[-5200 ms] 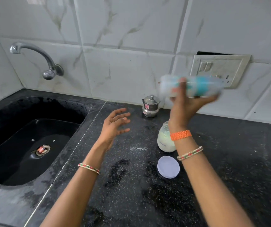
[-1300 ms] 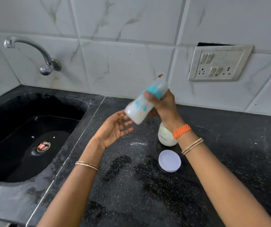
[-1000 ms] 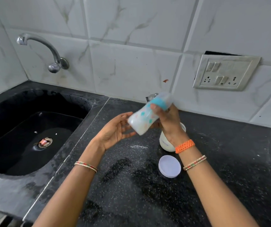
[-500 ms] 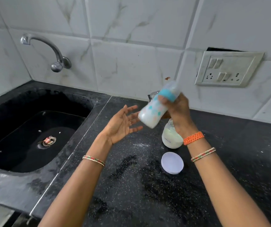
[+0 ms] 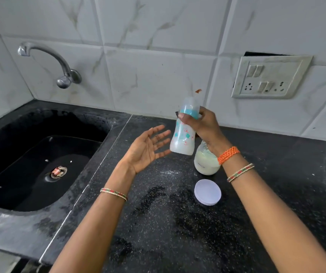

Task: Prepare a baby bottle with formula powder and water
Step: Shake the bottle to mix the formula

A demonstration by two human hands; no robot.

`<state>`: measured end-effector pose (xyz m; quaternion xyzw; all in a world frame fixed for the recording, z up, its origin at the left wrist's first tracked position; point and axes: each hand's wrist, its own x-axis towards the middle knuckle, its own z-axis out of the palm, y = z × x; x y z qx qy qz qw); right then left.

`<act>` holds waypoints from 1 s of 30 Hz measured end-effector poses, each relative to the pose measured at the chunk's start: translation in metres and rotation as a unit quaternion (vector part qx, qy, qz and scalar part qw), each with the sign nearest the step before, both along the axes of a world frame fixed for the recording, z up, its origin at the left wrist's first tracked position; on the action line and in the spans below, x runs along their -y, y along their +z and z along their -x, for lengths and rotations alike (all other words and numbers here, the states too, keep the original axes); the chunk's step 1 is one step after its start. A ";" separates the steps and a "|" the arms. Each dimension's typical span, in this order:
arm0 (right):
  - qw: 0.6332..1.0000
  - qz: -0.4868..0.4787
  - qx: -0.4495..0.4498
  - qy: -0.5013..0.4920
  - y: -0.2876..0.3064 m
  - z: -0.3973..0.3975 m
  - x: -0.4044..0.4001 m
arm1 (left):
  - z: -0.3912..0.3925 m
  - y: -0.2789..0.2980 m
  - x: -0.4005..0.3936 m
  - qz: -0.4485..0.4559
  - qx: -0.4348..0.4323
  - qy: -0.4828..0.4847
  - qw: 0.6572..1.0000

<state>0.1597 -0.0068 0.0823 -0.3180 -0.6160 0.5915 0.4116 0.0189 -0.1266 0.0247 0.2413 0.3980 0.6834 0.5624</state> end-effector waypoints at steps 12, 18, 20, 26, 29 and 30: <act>0.944 0.076 -0.164 -0.277 -0.013 0.002 0.000 | 0.004 -0.001 0.006 -0.002 -0.010 0.008 1.000; 0.961 0.176 -0.108 -0.185 -0.027 0.002 0.019 | 0.006 -0.003 0.004 0.001 -0.015 0.013 1.000; 0.915 0.223 -0.213 -0.261 -0.028 0.003 0.018 | 0.004 -0.003 0.005 0.001 -0.022 0.016 1.000; 0.947 0.205 -0.154 -0.193 -0.025 0.006 0.029 | -0.005 0.001 -0.001 0.015 -0.016 0.070 0.997; 0.975 0.130 -0.115 -0.141 -0.023 0.004 0.023 | -0.006 0.000 0.000 0.018 -0.013 0.068 0.997; 0.991 0.089 -0.059 -0.082 -0.021 0.002 0.026 | -0.007 -0.001 -0.001 0.024 -0.017 0.064 0.998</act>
